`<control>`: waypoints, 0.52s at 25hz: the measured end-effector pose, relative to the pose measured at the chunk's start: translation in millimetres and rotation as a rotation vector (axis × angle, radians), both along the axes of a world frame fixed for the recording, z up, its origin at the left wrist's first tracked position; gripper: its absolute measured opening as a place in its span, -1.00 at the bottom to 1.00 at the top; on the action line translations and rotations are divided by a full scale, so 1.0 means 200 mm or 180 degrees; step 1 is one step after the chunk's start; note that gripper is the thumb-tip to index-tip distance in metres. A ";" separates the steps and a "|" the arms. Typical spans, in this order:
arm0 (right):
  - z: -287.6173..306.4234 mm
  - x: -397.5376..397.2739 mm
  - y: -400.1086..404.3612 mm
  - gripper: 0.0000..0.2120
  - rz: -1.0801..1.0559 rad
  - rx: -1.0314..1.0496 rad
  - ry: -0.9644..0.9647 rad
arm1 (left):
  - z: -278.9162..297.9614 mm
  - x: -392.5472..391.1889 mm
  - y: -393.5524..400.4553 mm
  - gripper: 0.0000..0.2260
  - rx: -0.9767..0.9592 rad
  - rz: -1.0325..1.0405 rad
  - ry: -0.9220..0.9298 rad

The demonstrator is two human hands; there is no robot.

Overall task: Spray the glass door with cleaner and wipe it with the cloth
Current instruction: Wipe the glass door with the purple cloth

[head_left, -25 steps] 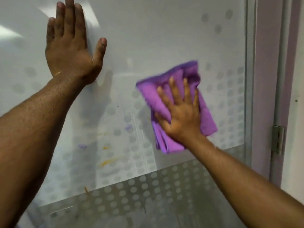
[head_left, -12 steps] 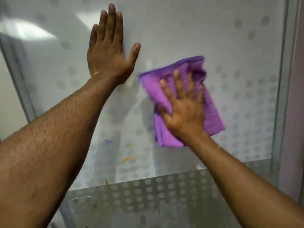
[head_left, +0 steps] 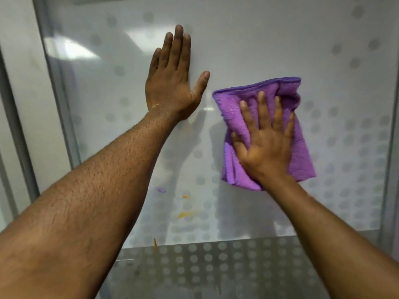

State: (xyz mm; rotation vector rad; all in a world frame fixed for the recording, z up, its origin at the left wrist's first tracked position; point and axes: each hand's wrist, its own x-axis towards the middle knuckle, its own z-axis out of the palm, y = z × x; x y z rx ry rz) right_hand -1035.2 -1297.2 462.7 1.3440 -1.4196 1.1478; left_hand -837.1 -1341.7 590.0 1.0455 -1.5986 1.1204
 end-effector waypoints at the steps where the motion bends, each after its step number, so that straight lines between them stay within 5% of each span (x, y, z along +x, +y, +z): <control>1: -0.03 0.10 -0.01 -0.31 0.0092 -0.0003 0.0183 | 0.00 0.00 0.00 -0.30 0.0002 0.0008 -0.0005; 7: -0.81 0.08 0.05 -0.29 0.0665 0.0766 0.2167 | -0.01 0.00 0.02 -0.32 0.0079 -0.0059 -0.0004; 9: -0.79 -0.17 0.06 -0.22 0.0414 0.0626 0.2017 | -0.01 0.00 0.01 -0.32 0.0049 -0.0055 0.0039; 13: -0.42 -0.36 0.06 -0.27 -0.0185 0.0147 0.0288 | -0.01 -0.01 0.01 -0.31 0.0037 -0.0020 0.0095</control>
